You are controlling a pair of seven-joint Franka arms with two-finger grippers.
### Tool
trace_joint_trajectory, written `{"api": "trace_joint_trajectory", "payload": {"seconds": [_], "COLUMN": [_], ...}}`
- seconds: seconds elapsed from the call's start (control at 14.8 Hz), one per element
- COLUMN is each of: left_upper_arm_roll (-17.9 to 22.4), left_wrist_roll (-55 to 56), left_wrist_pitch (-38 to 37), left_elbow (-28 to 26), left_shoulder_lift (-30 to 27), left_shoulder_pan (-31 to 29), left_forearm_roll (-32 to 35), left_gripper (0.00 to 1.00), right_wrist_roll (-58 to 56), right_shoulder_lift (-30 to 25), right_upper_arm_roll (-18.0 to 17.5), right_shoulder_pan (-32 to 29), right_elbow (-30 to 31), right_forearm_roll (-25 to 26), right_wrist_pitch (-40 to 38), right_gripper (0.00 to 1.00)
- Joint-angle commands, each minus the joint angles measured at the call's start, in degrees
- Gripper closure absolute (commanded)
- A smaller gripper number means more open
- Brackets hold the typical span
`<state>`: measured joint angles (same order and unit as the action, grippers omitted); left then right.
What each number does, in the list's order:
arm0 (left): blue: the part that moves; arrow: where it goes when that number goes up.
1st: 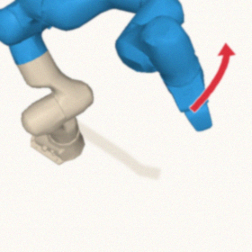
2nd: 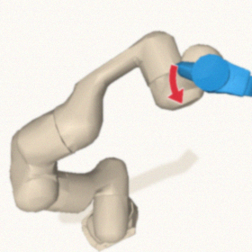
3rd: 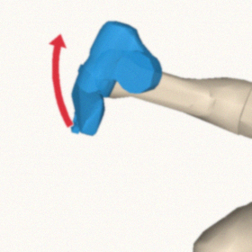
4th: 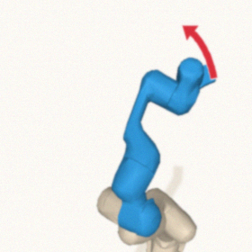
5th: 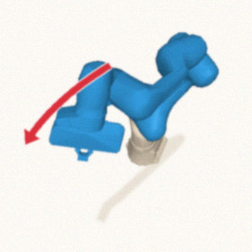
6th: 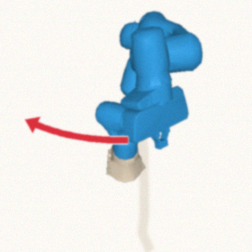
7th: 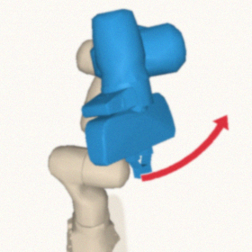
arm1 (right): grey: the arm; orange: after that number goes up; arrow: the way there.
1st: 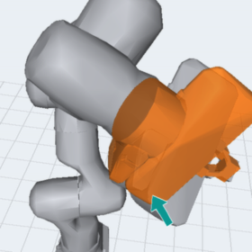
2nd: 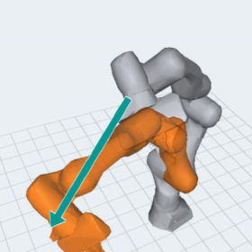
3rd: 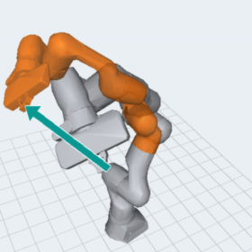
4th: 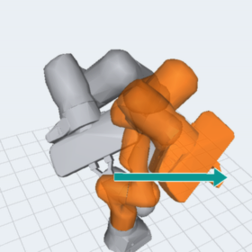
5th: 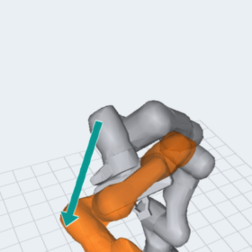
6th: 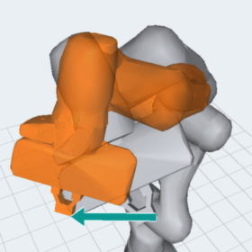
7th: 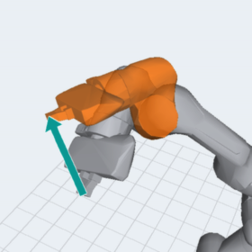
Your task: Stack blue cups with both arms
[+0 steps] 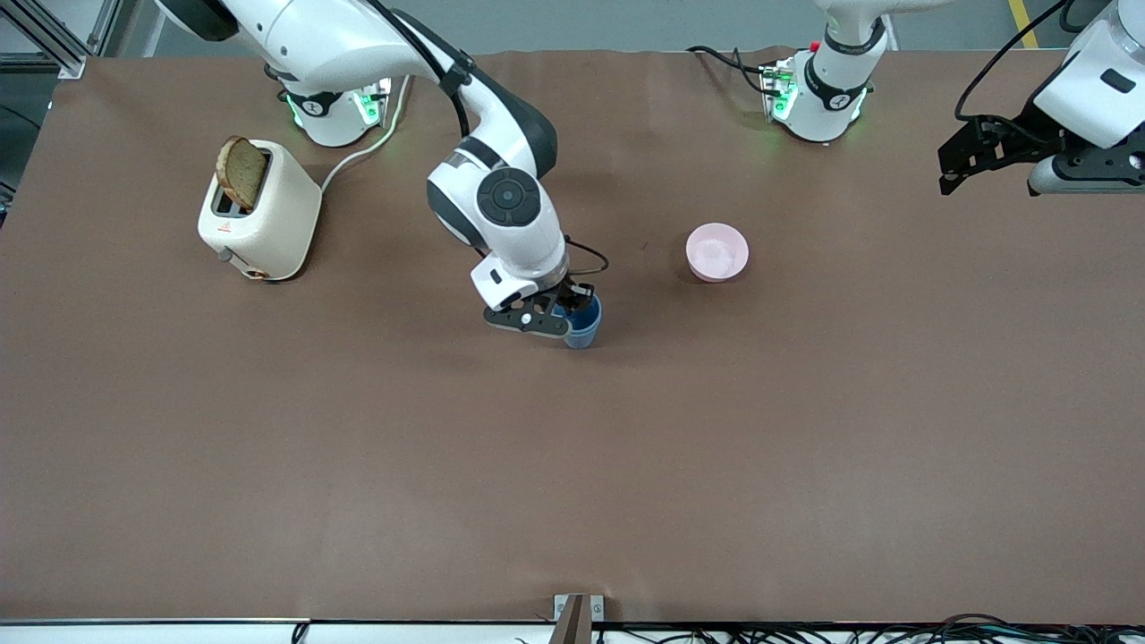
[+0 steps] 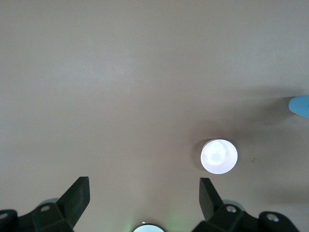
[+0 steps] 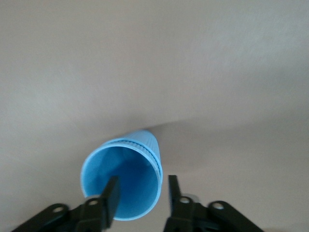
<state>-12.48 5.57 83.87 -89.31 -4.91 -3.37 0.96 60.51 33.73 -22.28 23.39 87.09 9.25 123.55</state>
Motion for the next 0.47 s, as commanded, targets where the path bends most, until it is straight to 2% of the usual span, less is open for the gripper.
{"api": "trace_joint_trajectory", "payload": {"seconds": [0.0,0.07,0.27,0.34,0.41], "left_upper_arm_roll": [-0.09,-0.09,-0.01,-0.01,-0.01], "left_wrist_roll": [-0.12,-0.12,-0.12,-0.03,-0.03], "left_wrist_pitch": [0.42,0.42,0.33,0.33,0.42], "left_elbow": [-0.34,-0.34,-0.34,-0.34,-0.34], "left_shoulder_lift": [-0.63,-0.63,-0.63,-0.63,-0.54], "left_shoulder_pan": [-0.33,-0.32,-0.41,-0.41,-0.41], "left_forearm_roll": [-0.7,-0.7,-0.7,-0.7,-0.7], "left_gripper": [0.0,0.0,0.0,0.0,0.0], "right_wrist_roll": [0.67,0.66,-3.17,-8.34,-14.04], "right_shoulder_lift": [-7.43,-10.15,-17.71,-19.73,-21.67], "right_upper_arm_roll": [-0.66,-0.57,0.04,1.7,5.46], "right_shoulder_pan": [-6.75,-9.38,-17.03,-18.28,-18.29], "right_elbow": [1.41,1.41,1.5,1.5,1.33], "right_forearm_roll": [1.21,1.65,7.35,7.36,7.45], "right_wrist_pitch": [-3.99,-7.15,-14.63,-17.18,-20.16], "right_gripper": [0.0,0.0,0.0,0.0,0.0]}}
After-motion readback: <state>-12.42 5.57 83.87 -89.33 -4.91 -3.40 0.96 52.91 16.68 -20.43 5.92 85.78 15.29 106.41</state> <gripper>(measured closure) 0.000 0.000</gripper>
